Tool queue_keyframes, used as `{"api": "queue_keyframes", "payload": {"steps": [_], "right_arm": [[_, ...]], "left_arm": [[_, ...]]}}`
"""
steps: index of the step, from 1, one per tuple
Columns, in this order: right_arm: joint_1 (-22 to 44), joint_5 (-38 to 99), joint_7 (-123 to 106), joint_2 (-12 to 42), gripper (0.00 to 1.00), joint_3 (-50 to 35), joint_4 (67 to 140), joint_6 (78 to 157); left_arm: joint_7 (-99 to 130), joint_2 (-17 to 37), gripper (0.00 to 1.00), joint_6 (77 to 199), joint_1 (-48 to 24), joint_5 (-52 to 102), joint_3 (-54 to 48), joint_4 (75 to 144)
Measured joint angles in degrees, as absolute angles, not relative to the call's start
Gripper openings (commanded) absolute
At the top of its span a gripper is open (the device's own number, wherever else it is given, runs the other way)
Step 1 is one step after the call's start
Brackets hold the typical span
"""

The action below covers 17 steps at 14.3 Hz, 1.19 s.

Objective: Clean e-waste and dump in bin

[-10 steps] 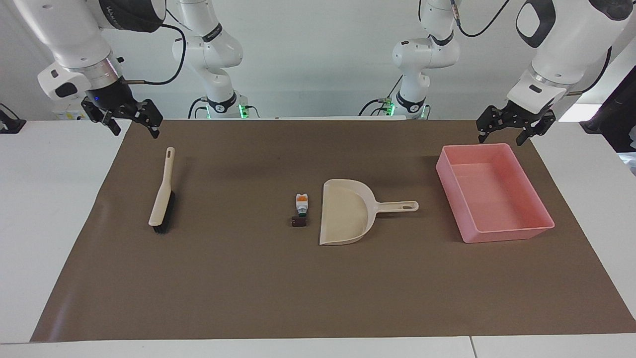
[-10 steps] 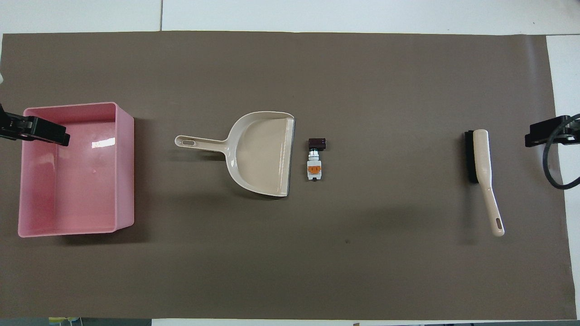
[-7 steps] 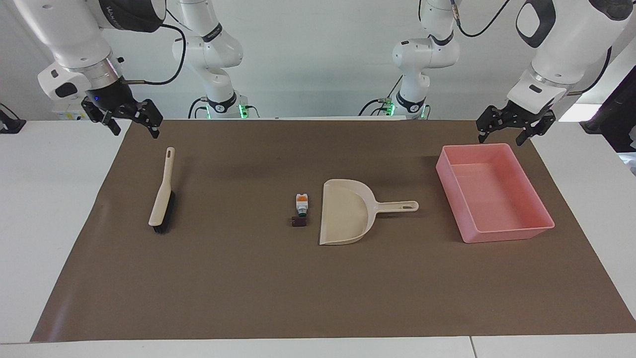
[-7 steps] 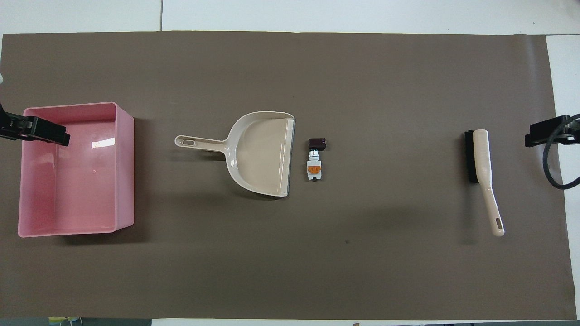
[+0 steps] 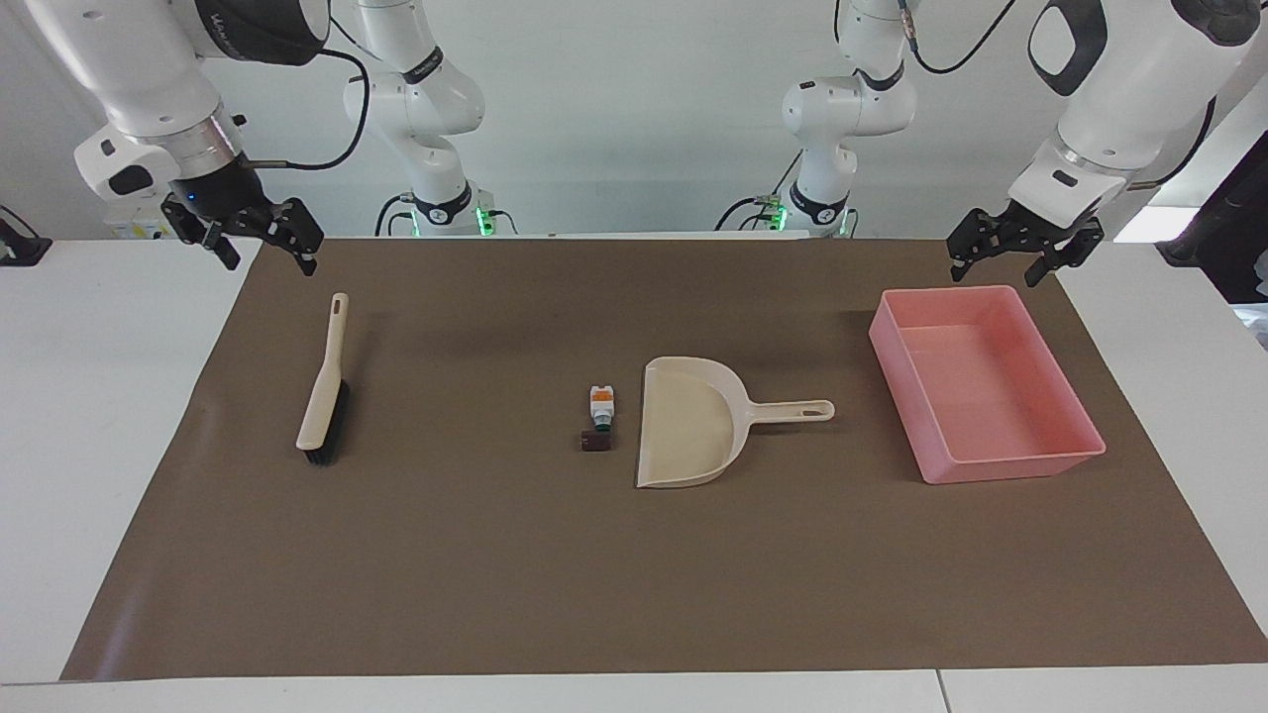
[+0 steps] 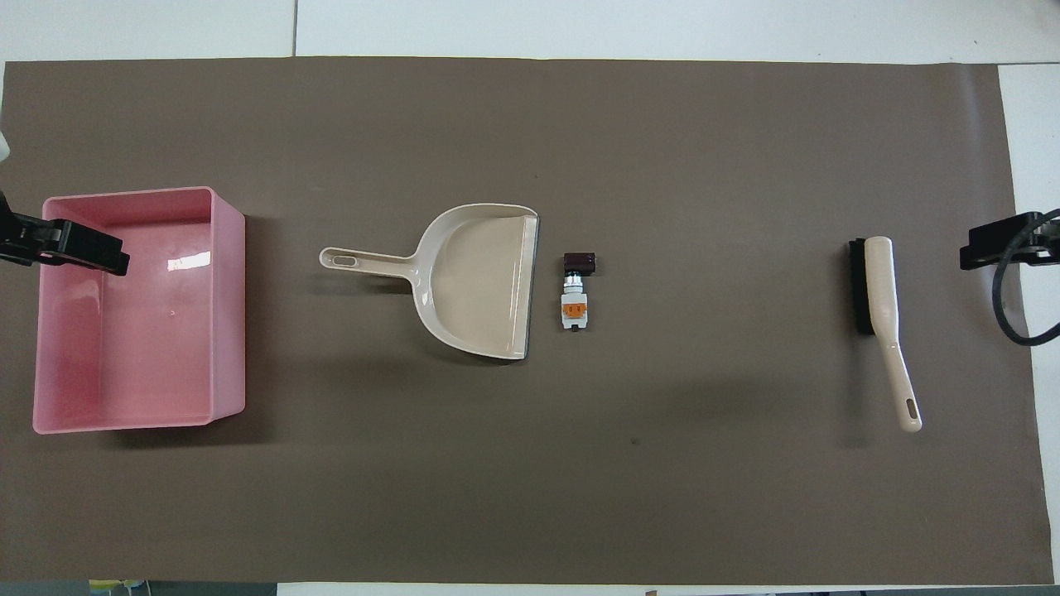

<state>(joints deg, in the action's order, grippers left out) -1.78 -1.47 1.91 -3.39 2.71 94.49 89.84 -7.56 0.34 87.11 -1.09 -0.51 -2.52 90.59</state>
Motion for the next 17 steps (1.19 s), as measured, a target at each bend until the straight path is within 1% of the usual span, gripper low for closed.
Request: {"api": "queue_keyframes", "payload": {"steps": [5,8,10,14,17], "right_arm": [[-1.84,-1.47,1.91,-3.39,1.00,2.71,94.72,89.84],[-1.86,-1.47,1.91,-3.81,1.00,2.73,96.82,91.00],[-1.87,-1.47,1.91,-5.50,1.00,2.74,102.42,95.77],[-2.11,-1.48,0.10,-9.72,1.00,2.80,117.71,106.92],[-3.31,-1.47,-4.68,-9.83,1.00,2.81,125.02,112.79]], "left_arm": [[-7.56,0.33,1.00,79.10,-1.07,-0.51,-2.51,90.64],[-7.56,0.33,1.00,80.19,-1.08,-0.51,-2.51,90.62],[-7.56,0.33,1.00,82.86,-1.12,-0.51,-2.52,90.60],[-7.52,0.33,1.00,86.63,-1.05,-0.52,-2.48,90.60],[-7.98,0.33,1.00,87.08,-1.02,-0.52,-2.34,90.41]]}}
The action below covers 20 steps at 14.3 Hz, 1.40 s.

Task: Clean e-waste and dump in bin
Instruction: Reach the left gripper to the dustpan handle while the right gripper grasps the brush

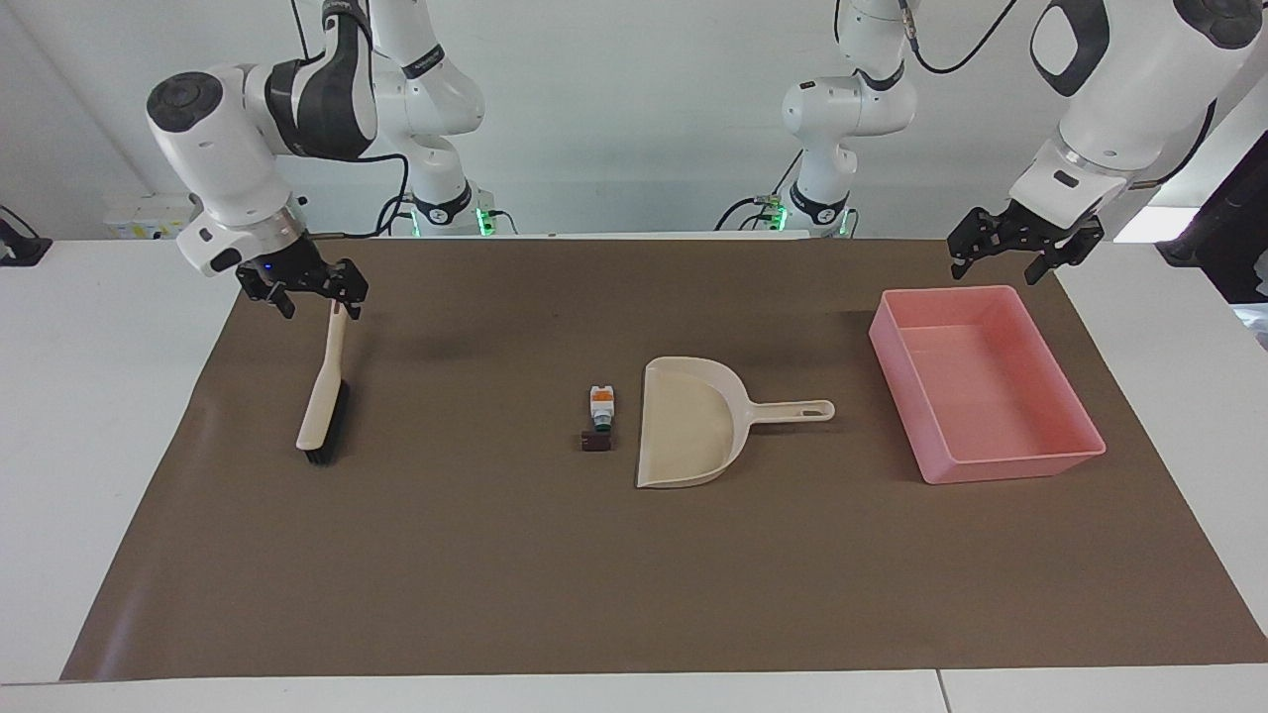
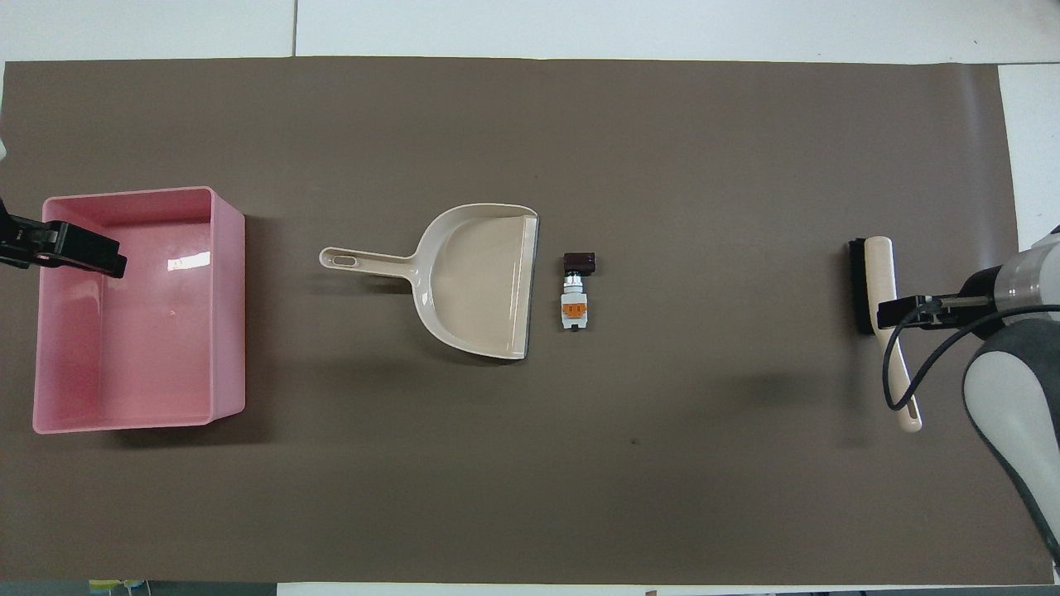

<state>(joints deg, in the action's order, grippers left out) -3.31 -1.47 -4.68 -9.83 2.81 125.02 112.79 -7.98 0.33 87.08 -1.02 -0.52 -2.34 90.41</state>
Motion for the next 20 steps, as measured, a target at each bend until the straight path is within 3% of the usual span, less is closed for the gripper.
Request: {"api": "queue_keyframes", "payload": {"steps": [5,11,14,17,20], "right_arm": [[-7.89,-1.47,-10.84,-9.26,1.00,2.95,134.69,120.94],[-8.45,-1.47,-13.24,-8.88,1.00,2.90,140.13,124.47],[-8.62,-1.48,-13.28,-8.72,1.00,2.91,141.63,126.68],[-9.42,-1.50,-13.43,-8.30,0.88,2.94,142.26,127.39],[-9.72,-1.50,-13.62,-8.30,0.69,2.96,142.26,127.39]], "left_arm": [[-28.22,0.64,1.00,88.16,-2.64,-0.65,-2.78,90.32],[-49.26,5.26,1.00,90.76,-12.64,-5.17,-3.15,90.45],[-54.06,7.93,0.88,96.17,-16.13,-6.17,-3.19,90.96],[-55.28,10.41,0.90,99.14,-18.68,-9.95,-3.23,91.93],[-55.34,13.75,0.91,101.60,-20.82,-11.77,-3.23,92.31]]}}
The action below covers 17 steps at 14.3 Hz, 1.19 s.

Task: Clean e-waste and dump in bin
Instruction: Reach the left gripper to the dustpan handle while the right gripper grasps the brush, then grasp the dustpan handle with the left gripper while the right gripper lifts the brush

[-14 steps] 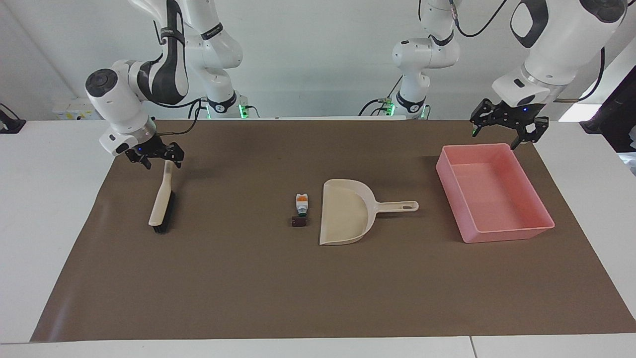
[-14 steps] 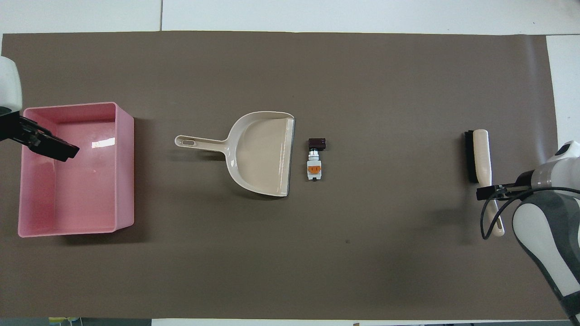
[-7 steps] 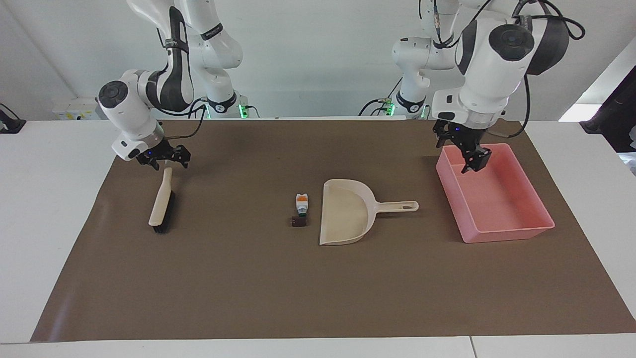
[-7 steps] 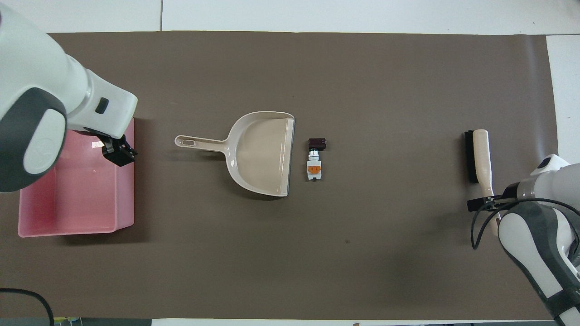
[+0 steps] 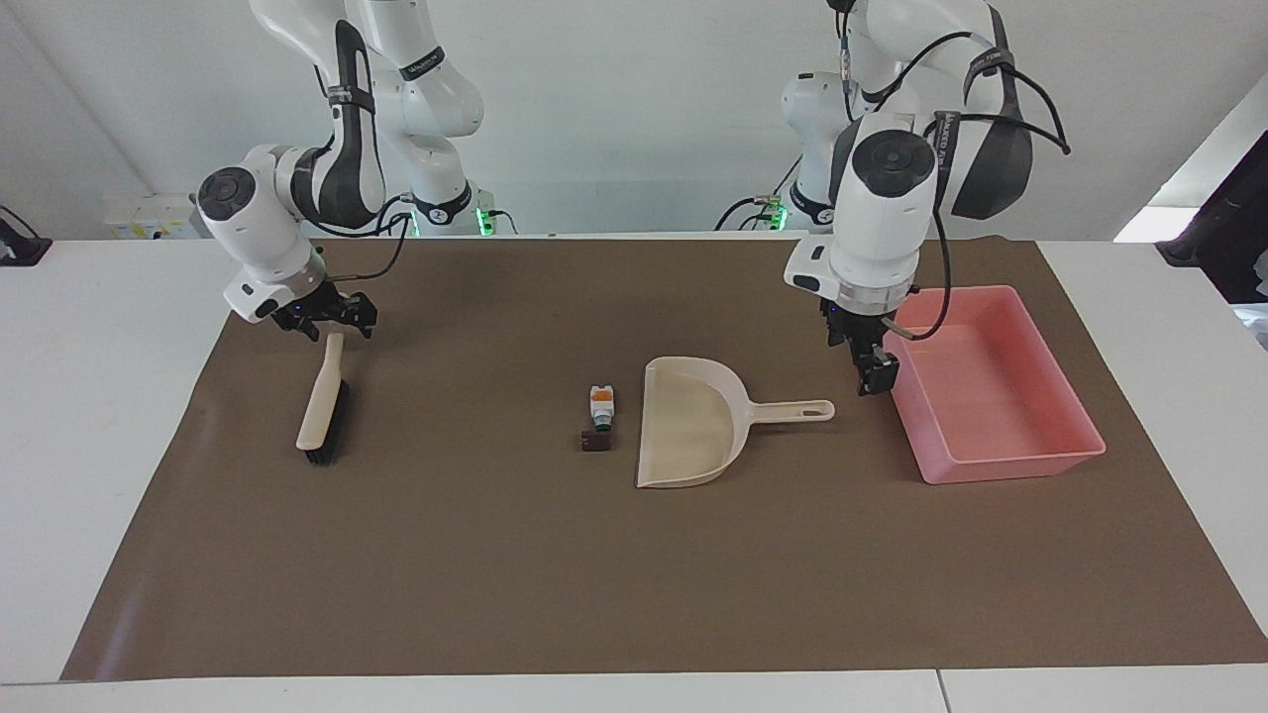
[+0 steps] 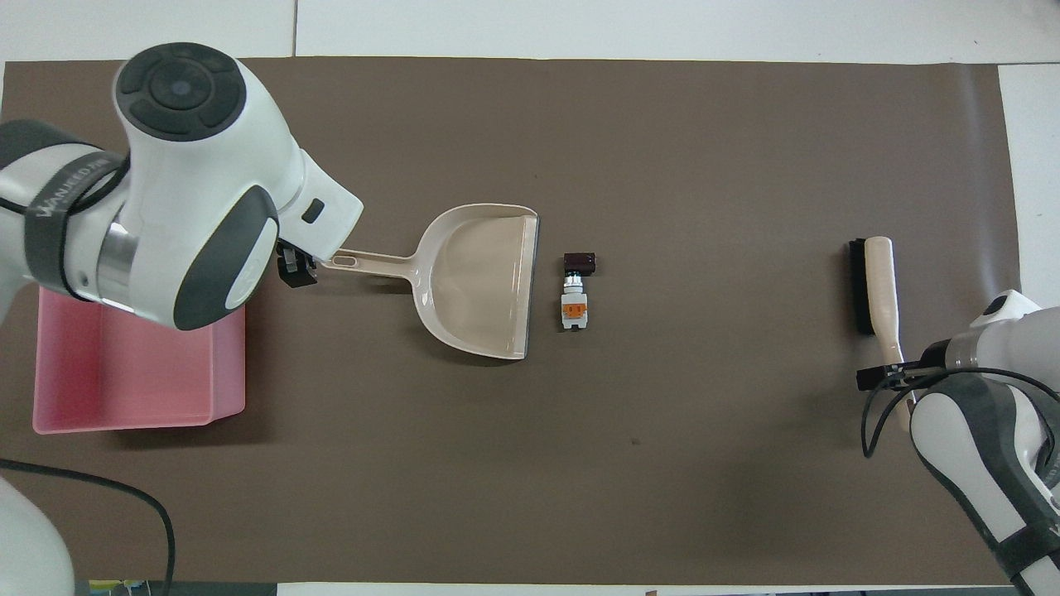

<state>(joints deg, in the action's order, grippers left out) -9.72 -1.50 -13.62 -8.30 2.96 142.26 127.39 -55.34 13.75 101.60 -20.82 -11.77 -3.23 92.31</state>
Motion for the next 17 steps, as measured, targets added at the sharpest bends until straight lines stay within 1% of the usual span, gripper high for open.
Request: {"api": "queue_keyframes", "payload": {"steps": [1,2,3,4,9,13,15,17], "right_arm": [[-9.72,-1.50,-13.64,-8.30,0.56,2.96,142.26,127.39],[-9.72,-1.50,-13.64,-8.30,0.37,2.96,142.26,127.39],[-9.72,-1.50,-13.65,-8.30,0.06,2.96,142.26,127.39],[-9.73,-1.51,-13.66,-8.30,0.00,2.96,142.26,127.39],[-10.26,-1.52,-13.72,-8.25,0.00,3.00,141.65,126.92],[-10.14,-1.52,-13.14,-7.89,0.00,2.74,138.22,122.70],[-8.18,-1.52,-10.84,-7.45,0.00,2.25,135.47,120.61],[-4.65,-2.33,-7.53,-6.93,0.00,1.89,134.00,119.72]], "left_arm": [[-55.35,14.72,0.91,101.74,-21.54,-12.19,-3.22,92.34],[-55.36,15.53,0.91,101.85,-22.26,-12.83,-3.22,92.38],[-55.34,16.25,0.91,102.20,-22.97,-13.76,-3.23,92.41],[-55.11,17.04,0.91,102.93,-23.59,-14.54,-3.21,92.47],[-48.81,22.96,0.91,106.71,-27.11,-18.59,-3.24,92.76],[-45.43,24.20,0.90,107.68,-28.93,-19.19,-3.22,94.60],[-44.49,24.33,0.89,108.46,-29.33,-19.76,-3.22,95.85],[-44.27,24.33,0.89,108.59,-29.47,-19.96,-3.21,96.17]]}}
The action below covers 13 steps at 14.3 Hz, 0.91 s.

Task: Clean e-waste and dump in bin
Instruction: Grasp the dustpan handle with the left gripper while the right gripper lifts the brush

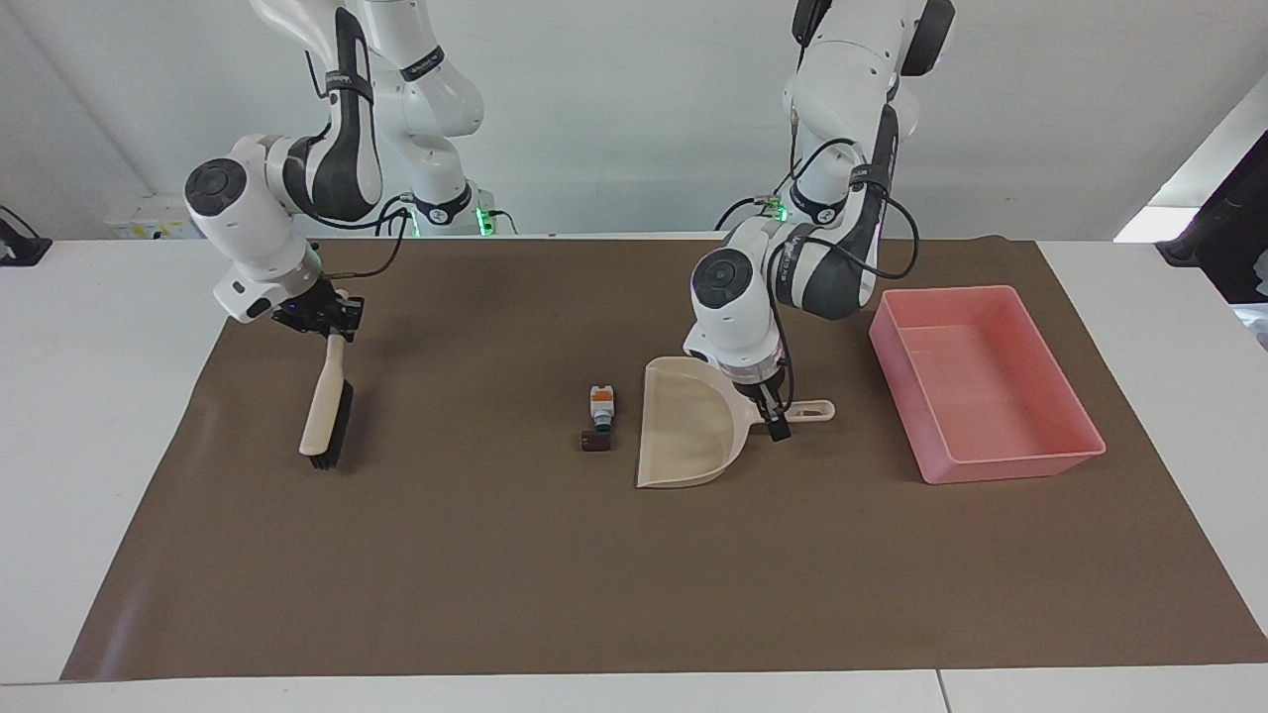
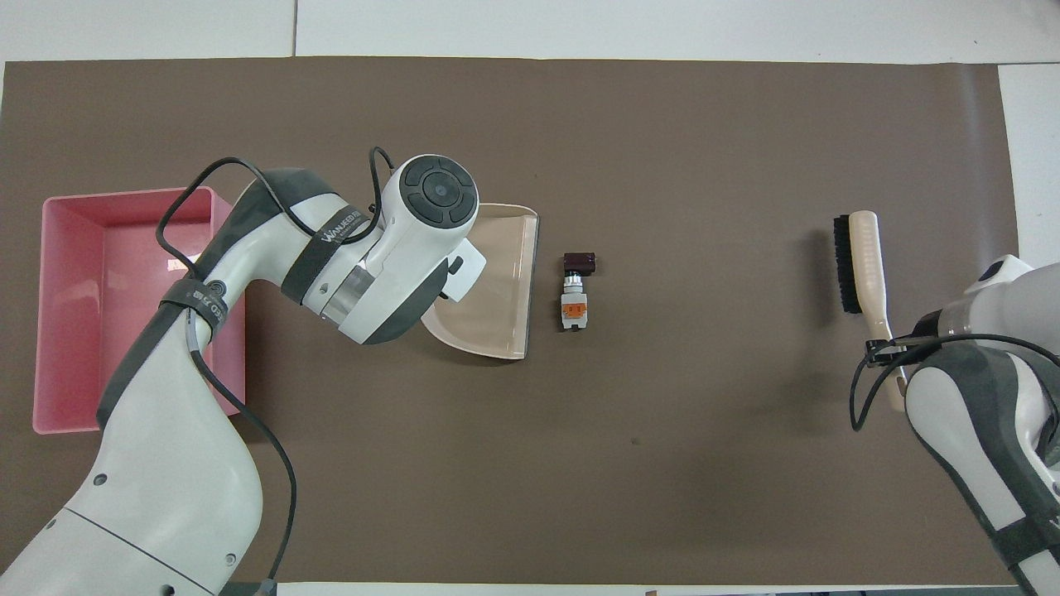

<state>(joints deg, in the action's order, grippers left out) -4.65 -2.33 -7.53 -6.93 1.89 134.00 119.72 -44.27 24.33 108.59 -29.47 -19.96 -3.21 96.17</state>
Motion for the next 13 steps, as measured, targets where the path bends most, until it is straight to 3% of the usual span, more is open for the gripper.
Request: {"api": "queue_keyframes", "payload": {"steps": [6,7,8,10,13], "right_arm": [[9.44,-6.39,3.82,-6.21,0.00,1.43,132.36,117.07],[11.90,-6.41,5.26,-6.20,0.00,1.41,132.35,116.80],[14.08,-6.48,6.88,-6.17,0.00,1.37,132.35,116.44],[17.87,-6.70,9.60,-6.15,0.00,1.35,132.35,115.54],[21.74,-6.78,13.34,-6.15,0.00,1.26,132.34,114.98]], "left_arm": [[-43.61,24.90,0.88,109.22,-29.98,-19.98,-3.21,96.42],[-43.39,25.00,0.80,109.23,-30.02,-19.98,-3.21,96.44],[-43.15,25.03,0.45,109.26,-30.12,-19.99,-3.21,96.45],[-42.80,25.03,0.00,109.29,-30.56,-21.42,-3.21,96.45],[-42.18,25.02,0.00,109.18,-31.22,-23.73,-3.21,96.46]]}}
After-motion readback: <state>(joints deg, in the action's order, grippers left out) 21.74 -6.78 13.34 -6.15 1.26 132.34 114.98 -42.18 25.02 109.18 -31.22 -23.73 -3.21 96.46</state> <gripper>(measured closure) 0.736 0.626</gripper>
